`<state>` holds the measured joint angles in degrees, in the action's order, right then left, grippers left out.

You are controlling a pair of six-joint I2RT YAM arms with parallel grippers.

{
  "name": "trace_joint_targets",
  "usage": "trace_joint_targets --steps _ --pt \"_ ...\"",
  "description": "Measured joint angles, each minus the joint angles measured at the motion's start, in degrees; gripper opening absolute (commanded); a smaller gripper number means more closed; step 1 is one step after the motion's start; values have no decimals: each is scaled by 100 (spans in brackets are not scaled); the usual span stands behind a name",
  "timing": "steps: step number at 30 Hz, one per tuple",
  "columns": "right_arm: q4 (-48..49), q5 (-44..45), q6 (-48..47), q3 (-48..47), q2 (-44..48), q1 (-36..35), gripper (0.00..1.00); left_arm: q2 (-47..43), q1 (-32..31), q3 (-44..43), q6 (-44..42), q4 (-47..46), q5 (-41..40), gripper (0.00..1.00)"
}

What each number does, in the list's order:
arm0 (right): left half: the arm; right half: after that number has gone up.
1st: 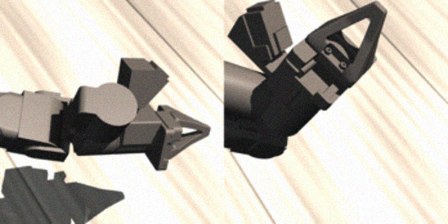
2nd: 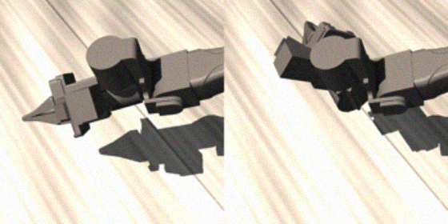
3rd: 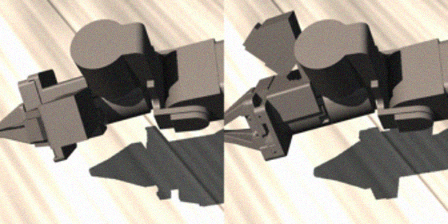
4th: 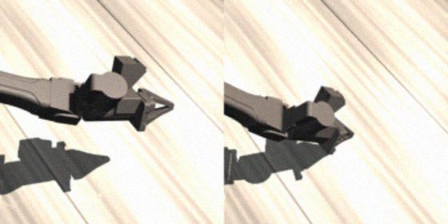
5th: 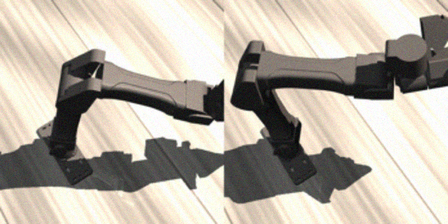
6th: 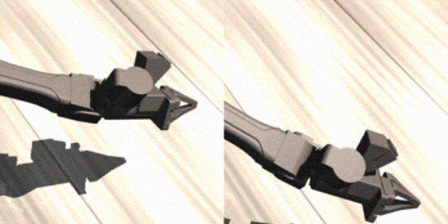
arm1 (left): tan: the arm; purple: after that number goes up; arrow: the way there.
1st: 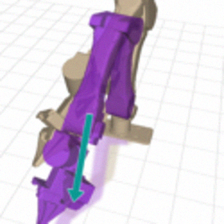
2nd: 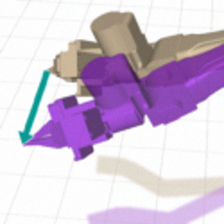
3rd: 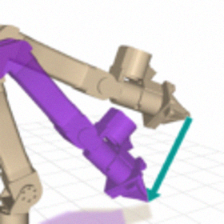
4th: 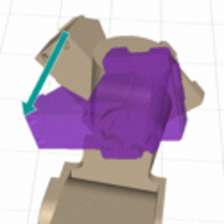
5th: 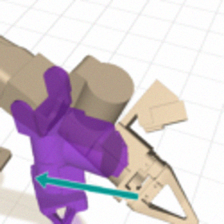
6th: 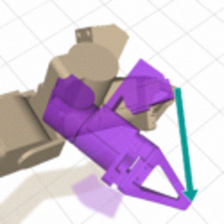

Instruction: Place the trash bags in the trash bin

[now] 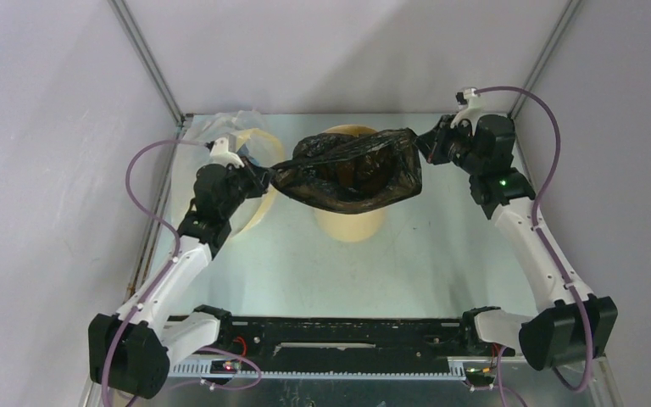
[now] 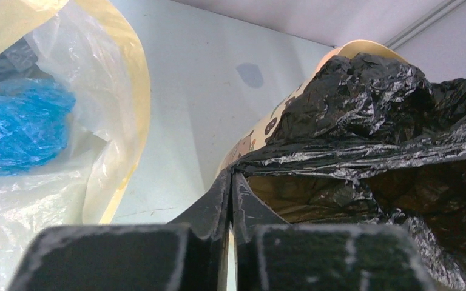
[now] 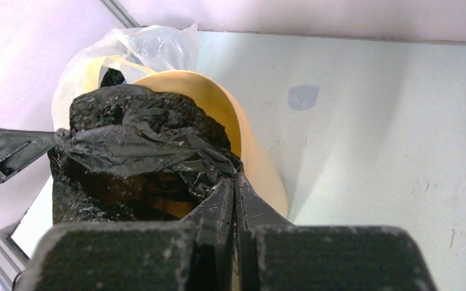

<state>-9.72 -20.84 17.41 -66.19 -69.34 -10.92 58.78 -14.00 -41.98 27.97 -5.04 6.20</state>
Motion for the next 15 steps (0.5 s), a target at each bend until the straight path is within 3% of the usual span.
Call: trace_joint_targets --steps 15 --pt "216 -103 579 -433 -1130 457 0 662 0 -608 -4 -35 42 1"
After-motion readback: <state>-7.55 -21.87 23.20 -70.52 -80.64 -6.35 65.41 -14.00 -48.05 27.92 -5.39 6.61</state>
